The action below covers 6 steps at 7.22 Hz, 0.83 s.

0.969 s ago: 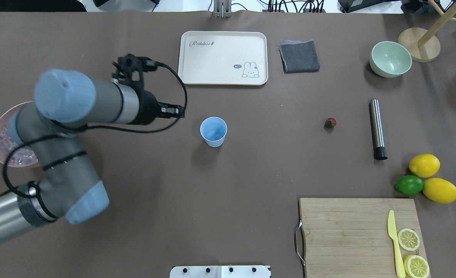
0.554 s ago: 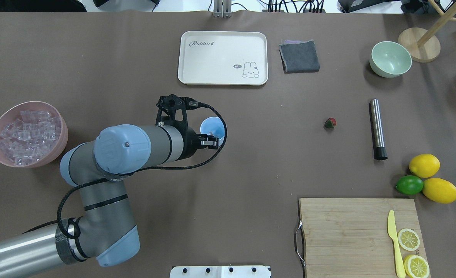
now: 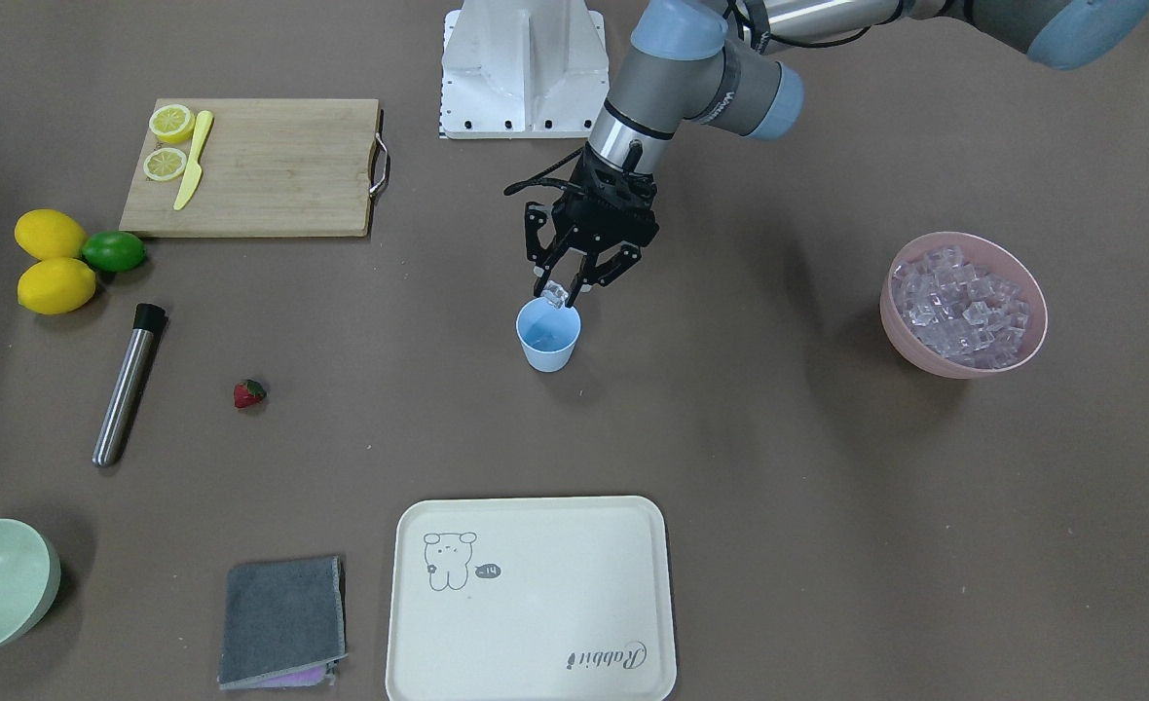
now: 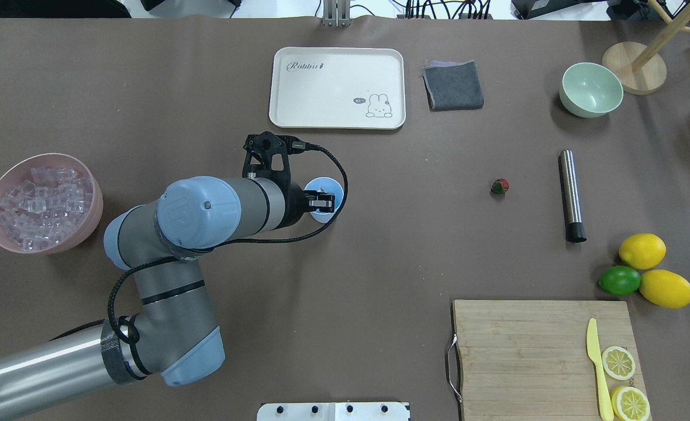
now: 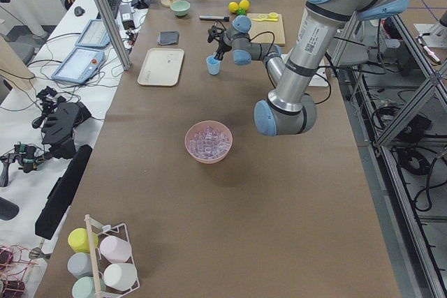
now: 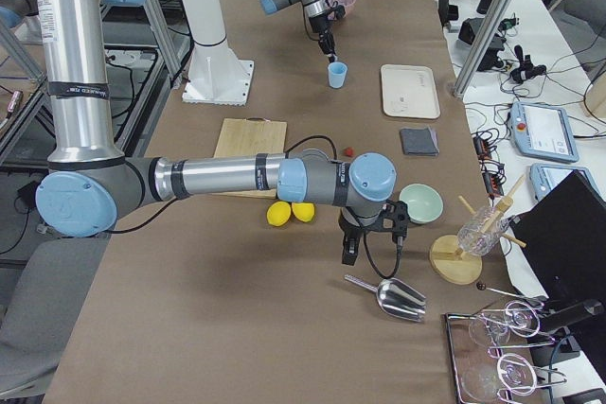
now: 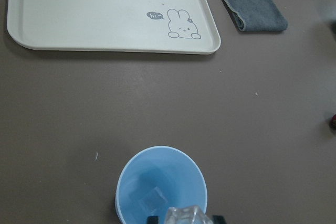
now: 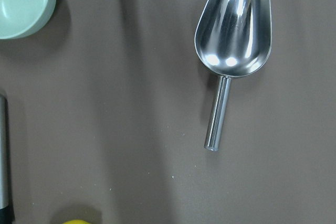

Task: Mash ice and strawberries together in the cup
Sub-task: 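Lift the ice cube and carry it over the light-blue cup, then open the left gripper to drop the ice cube into the cup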

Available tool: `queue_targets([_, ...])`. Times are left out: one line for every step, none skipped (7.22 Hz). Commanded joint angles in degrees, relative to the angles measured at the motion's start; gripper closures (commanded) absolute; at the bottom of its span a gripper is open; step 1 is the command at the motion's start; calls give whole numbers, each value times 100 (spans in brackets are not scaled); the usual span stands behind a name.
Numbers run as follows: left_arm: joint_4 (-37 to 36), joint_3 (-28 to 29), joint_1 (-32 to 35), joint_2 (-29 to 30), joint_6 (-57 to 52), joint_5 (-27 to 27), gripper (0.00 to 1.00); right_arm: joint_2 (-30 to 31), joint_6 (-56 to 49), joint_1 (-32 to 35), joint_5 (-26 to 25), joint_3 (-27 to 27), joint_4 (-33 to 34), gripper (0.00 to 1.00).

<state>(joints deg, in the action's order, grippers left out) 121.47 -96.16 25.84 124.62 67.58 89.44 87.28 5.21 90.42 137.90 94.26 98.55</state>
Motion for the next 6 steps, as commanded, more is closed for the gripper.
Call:
queue_targets([122,158,9,53,1,-50,100,-9,6,2,0,-4,-2,0])
queue_targets([131,167,18,80,9,-85,66,-18,6,-7,0,-22,6,0])
queue_targets([148,185,35,123,18,-85,20,-18,6,2,0,-22,6,0])
queue_targets([140,211,35,141,18,-85,3,-9,6,2,0,-13,6,0])
queue_targets([148,203,35,150,36,-85,3,-18,6,-7,0,-13,6,0])
queue_targets([140,159,114,168,27,-50,3,-27,15,2,0,-4,6,0])
